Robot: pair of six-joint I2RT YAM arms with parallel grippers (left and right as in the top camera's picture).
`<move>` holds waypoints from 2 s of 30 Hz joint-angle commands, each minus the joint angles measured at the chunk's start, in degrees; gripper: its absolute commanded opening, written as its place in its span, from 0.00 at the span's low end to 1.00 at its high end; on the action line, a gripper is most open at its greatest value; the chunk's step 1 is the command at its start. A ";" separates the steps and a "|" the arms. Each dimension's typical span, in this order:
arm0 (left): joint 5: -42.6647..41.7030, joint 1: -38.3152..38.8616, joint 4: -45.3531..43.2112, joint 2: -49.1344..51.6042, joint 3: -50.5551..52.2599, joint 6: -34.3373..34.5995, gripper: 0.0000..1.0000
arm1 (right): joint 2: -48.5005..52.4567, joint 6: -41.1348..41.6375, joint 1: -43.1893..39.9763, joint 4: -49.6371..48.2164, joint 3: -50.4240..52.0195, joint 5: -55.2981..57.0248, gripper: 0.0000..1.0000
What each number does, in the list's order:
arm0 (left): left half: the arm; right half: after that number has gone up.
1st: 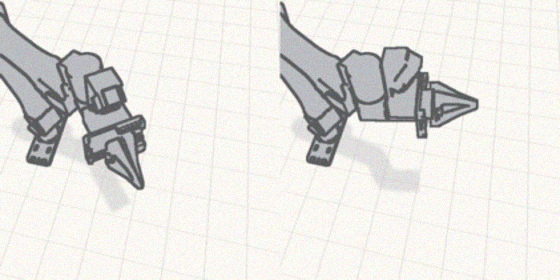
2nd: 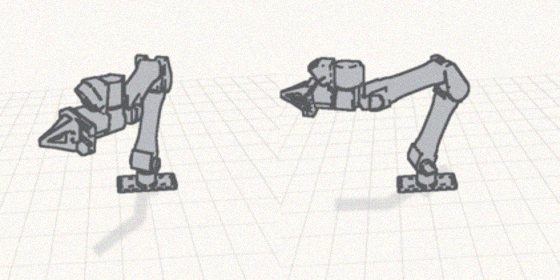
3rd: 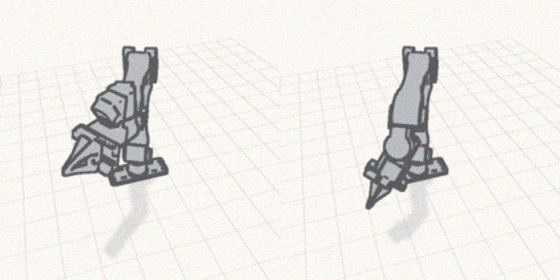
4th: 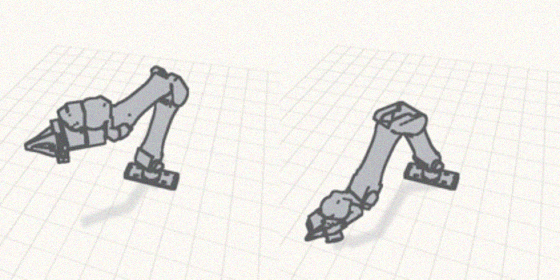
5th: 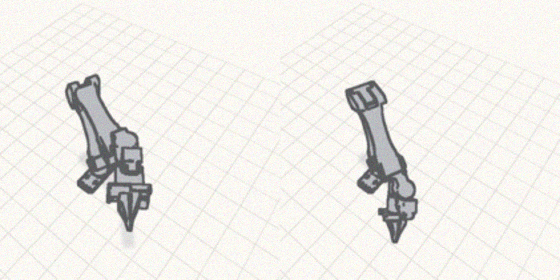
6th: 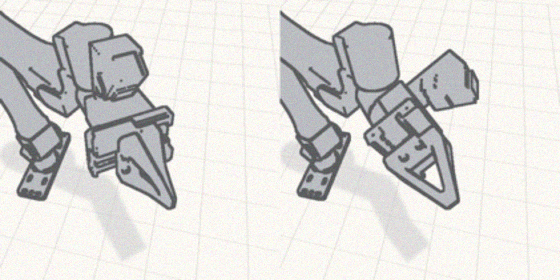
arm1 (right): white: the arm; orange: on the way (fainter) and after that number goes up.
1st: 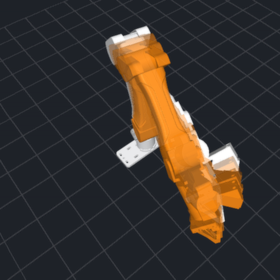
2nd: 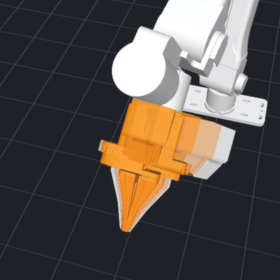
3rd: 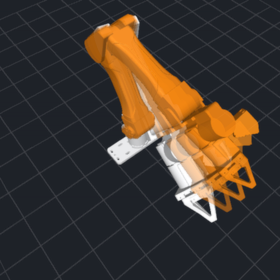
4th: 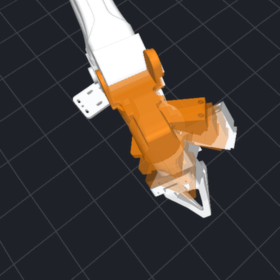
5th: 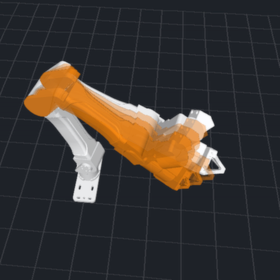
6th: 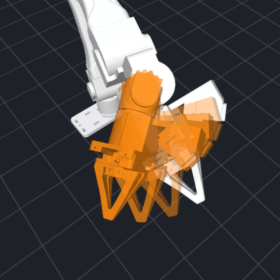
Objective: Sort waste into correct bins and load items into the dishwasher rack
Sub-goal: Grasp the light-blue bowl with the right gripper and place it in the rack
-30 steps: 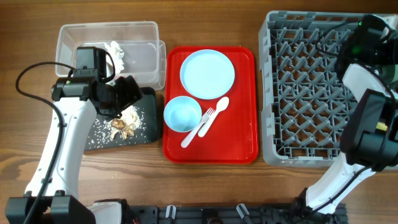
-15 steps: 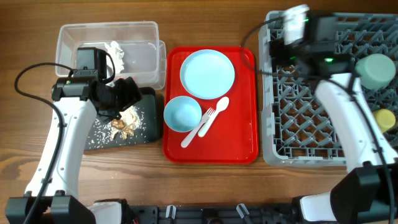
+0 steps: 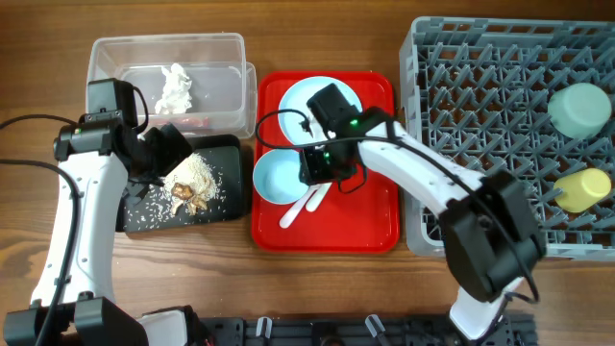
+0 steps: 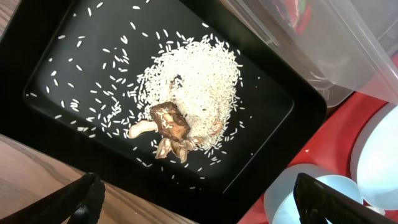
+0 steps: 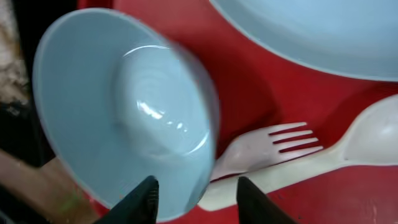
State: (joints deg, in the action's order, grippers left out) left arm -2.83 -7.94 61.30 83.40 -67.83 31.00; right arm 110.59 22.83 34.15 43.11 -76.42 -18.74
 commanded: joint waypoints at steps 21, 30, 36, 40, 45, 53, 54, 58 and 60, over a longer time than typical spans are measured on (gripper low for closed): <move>0.74 -0.22 -0.48 -0.57 -0.33 0.98 0.99 | -23.12 -8.39 -18.36 -3.85 -3.41 23.87 0.04; 0.74 -0.22 -0.81 -0.57 -0.33 1.01 0.99 | -17.86 -48.30 -38.82 -42.05 -3.39 78.84 0.04; 0.74 -0.22 -0.74 -0.57 -0.33 1.01 0.99 | -1.68 -67.93 -43.95 -63.17 -3.41 88.06 0.04; 0.72 -0.22 -0.59 -0.57 -0.33 1.01 0.99 | 5.92 -67.63 -44.33 -64.72 -3.39 88.11 0.04; -0.55 -0.22 -0.68 -0.57 -0.33 1.01 0.98 | 9.90 -63.25 -43.54 -62.75 -3.39 88.15 0.04; -0.57 -0.22 -0.79 -0.57 -0.33 1.01 0.99 | 9.90 -60.43 -38.82 -58.66 -3.39 88.15 0.23; -0.55 -0.22 -0.81 -0.57 -0.33 1.01 0.99 | 9.90 -60.19 -38.27 -57.35 -3.39 88.15 0.47; -0.55 -0.22 -0.81 -0.57 -0.33 1.01 0.99 | 8.87 -59.87 -36.50 -56.22 -3.39 88.76 0.75; -0.55 -0.22 -0.83 -0.57 -0.33 0.98 0.99 | 6.45 -54.97 -34.88 -50.31 -3.39 84.02 0.84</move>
State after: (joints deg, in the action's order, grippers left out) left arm -3.03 -7.94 60.47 83.37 -67.83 31.22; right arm 119.31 -37.87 -2.87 -12.64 -79.44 69.34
